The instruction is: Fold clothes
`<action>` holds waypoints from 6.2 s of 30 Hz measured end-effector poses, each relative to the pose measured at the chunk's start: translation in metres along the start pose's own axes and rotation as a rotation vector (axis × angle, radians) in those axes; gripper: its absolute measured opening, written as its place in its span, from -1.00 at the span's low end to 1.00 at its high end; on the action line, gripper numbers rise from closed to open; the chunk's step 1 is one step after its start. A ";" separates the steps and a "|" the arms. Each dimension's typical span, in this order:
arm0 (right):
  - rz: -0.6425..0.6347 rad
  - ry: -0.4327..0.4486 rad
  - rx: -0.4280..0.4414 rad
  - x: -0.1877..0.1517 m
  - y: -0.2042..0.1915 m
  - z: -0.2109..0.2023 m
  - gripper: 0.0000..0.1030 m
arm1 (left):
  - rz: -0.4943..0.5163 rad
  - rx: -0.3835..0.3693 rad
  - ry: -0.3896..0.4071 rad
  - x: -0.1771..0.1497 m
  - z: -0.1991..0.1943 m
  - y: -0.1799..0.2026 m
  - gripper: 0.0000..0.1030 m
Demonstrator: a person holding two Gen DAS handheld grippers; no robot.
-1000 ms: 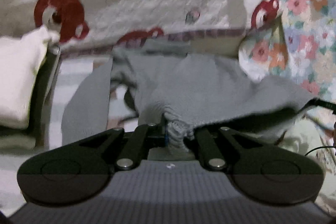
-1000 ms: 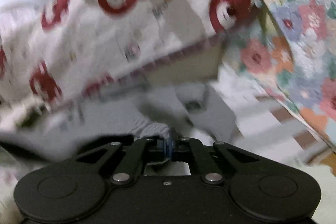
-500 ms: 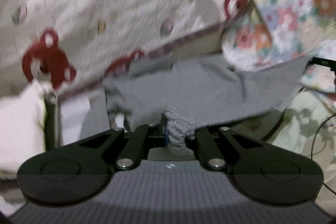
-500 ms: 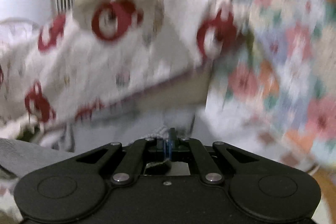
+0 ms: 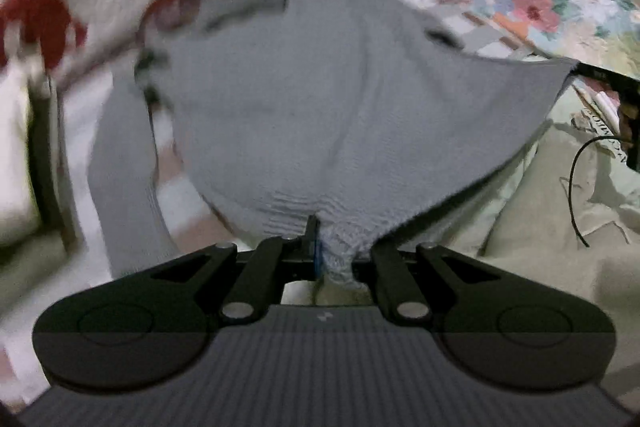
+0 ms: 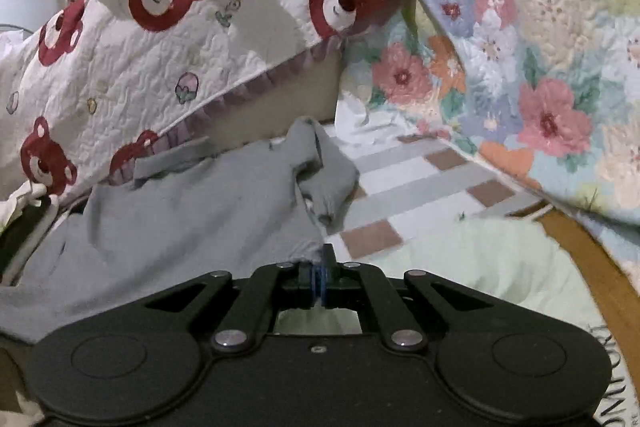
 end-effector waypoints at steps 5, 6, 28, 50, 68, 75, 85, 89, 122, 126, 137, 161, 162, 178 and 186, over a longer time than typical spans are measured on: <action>-0.013 0.080 0.010 0.035 -0.001 -0.030 -0.97 | -0.023 -0.012 -0.004 0.007 -0.028 0.002 -0.92; -0.017 0.083 0.010 0.035 -0.001 -0.035 -0.97 | -0.030 -0.025 -0.026 0.002 -0.030 0.002 -0.92; 0.007 -0.233 -0.004 -0.065 0.010 0.006 -0.95 | -0.108 -0.037 -0.285 -0.042 0.054 -0.013 0.10; -0.368 -0.280 0.632 0.066 -0.054 -0.004 0.13 | 0.046 0.110 -0.291 0.044 -0.017 -0.058 0.45; -0.523 -0.453 0.548 0.167 -0.352 0.196 0.22 | -0.327 0.365 -0.082 -0.010 0.121 -0.240 0.45; -0.571 -0.592 0.661 0.045 -0.370 0.222 -0.62 | -0.358 0.298 -0.059 -0.027 0.142 -0.260 0.44; -0.678 -0.552 0.826 -0.001 -0.413 0.214 -0.52 | -0.318 0.409 -0.053 -0.041 0.159 -0.267 0.47; -0.545 -0.511 0.825 -0.003 -0.429 0.223 -0.29 | -0.333 0.422 -0.014 -0.045 0.157 -0.269 0.50; -0.757 -0.389 0.805 -0.064 -0.437 0.237 0.36 | -0.085 0.532 0.126 0.003 0.091 -0.235 -0.87; -0.718 -0.354 0.770 -0.048 -0.425 0.239 0.35 | -0.019 0.637 0.270 0.052 0.037 -0.246 -0.88; -0.567 -0.294 0.695 -0.004 -0.389 0.249 0.37 | -0.110 1.007 0.437 0.152 -0.106 -0.352 -1.00; -0.513 -0.402 0.799 -0.026 -0.467 0.255 -0.35 | 0.150 0.629 0.018 0.013 0.096 -0.248 0.41; -0.510 -0.416 0.793 -0.029 -0.471 0.258 -0.24 | 0.170 0.684 0.009 0.010 0.101 -0.253 0.41; -0.642 -0.408 0.706 -0.071 -0.487 0.245 0.41 | 0.012 0.722 0.105 0.012 0.076 -0.283 -0.42; -0.645 -0.405 0.774 -0.073 -0.491 0.243 0.62 | 0.028 0.797 0.215 0.052 0.039 -0.299 -0.90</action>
Point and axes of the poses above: each gripper's, at about its wrist camera, not at the fingertips, and z roughly the way its jaws point, y to its right, x to its top, the point moved 7 cm from there along z, roughly the way its jaws point, and after that the axes turned 6 degrees about -z, right-handed, at the moved point
